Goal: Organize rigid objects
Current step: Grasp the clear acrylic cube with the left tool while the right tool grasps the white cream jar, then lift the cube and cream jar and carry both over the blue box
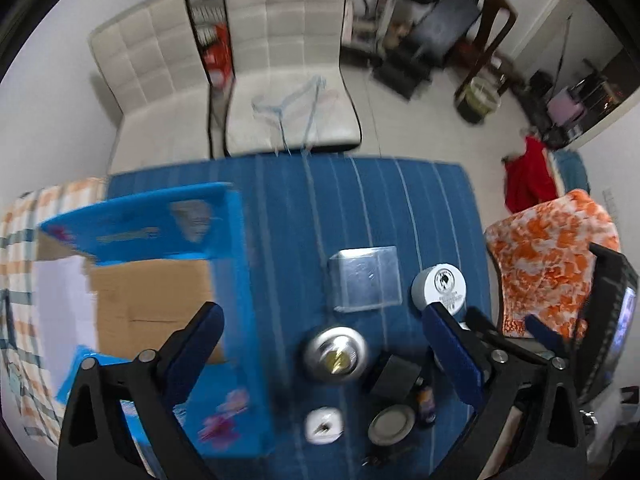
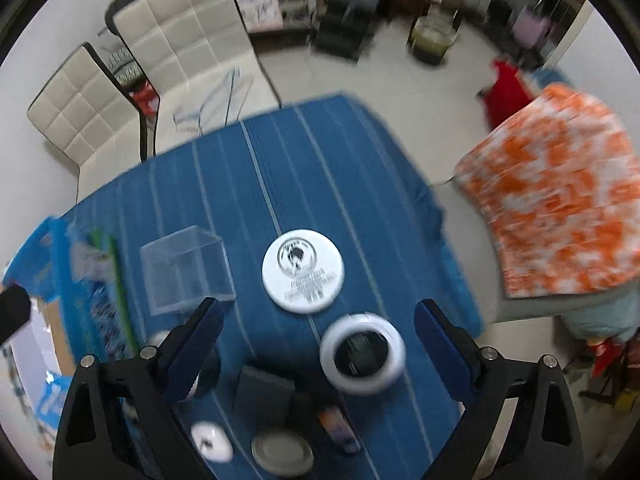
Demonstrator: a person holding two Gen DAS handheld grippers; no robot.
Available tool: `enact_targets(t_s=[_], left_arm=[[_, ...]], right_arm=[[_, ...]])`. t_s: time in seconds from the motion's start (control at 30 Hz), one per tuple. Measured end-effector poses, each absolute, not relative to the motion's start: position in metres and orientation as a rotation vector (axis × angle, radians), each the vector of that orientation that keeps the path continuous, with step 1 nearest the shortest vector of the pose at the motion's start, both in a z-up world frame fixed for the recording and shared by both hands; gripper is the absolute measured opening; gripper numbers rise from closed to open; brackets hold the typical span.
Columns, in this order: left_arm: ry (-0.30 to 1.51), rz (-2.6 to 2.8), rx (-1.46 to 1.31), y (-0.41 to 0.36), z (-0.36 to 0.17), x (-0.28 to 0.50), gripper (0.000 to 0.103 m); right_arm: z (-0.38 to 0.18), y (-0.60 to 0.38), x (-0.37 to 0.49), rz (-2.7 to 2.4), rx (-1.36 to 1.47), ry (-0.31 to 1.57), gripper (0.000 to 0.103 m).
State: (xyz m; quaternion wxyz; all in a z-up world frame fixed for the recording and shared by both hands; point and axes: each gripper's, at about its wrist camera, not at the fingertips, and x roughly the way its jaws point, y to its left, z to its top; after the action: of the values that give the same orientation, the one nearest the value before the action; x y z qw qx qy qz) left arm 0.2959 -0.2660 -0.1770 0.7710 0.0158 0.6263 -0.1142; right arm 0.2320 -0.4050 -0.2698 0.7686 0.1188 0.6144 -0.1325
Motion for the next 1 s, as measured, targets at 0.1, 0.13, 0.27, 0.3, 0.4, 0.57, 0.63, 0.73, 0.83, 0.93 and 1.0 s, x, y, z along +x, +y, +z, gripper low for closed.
enact_targets(t_s=[0.1, 0.13, 0.27, 0.3, 0.4, 0.57, 0.63, 0.73, 0.83, 0.93, 1.0], left_arm=[[1.431, -0.227, 0.059, -0.293, -0.213, 0.319, 0.101], [1.447, -0.217, 0.064, -0.296, -0.220, 0.323, 0.101], [1.477, -0.188, 0.076, -0.297, -0.232, 0.332, 0.101], [1.484, -0.182, 0.083, -0.300, -0.236, 0.336, 0.101], [1.507, -0.189, 0.094, -0.306, -0.244, 0.338, 0.101], [1.586, -0.192, 0.141, -0.323, -0.279, 0.341, 0.101], [1.618, -0.180, 0.171, -0.329, -0.295, 0.340, 0.101], [1.667, -0.170, 0.201, -0.333, -0.317, 0.339, 0.101], [1.713, -0.185, 0.215, -0.333, -0.339, 0.335, 0.071], [1.686, -0.203, 0.189, -0.330, -0.345, 0.328, 0.063], [1.654, -0.213, 0.237, -0.332, -0.342, 0.321, 0.062]], right_arm=[[-0.315, -0.411, 0.260, -0.229, 0.304, 1.417, 0.097], [-0.326, -0.413, 0.266, -0.220, 0.315, 1.431, 0.096], [-0.375, -0.417, 0.283, -0.198, 0.331, 1.518, 0.074], [-0.385, -0.417, 0.286, -0.194, 0.311, 1.533, 0.073], [-0.386, -0.424, 0.283, -0.199, 0.248, 1.556, 0.073], [-0.385, -0.448, 0.271, -0.223, 0.257, 1.587, 0.073], [-0.385, -0.452, 0.267, -0.224, 0.260, 1.591, 0.072], [-0.391, -0.455, 0.272, -0.231, 0.246, 1.606, 0.072], [-0.391, -0.450, 0.271, -0.256, 0.207, 1.613, 0.071], [-0.391, -0.446, 0.270, -0.282, 0.206, 1.606, 0.070], [-0.390, -0.446, 0.268, -0.291, 0.208, 1.600, 0.070]])
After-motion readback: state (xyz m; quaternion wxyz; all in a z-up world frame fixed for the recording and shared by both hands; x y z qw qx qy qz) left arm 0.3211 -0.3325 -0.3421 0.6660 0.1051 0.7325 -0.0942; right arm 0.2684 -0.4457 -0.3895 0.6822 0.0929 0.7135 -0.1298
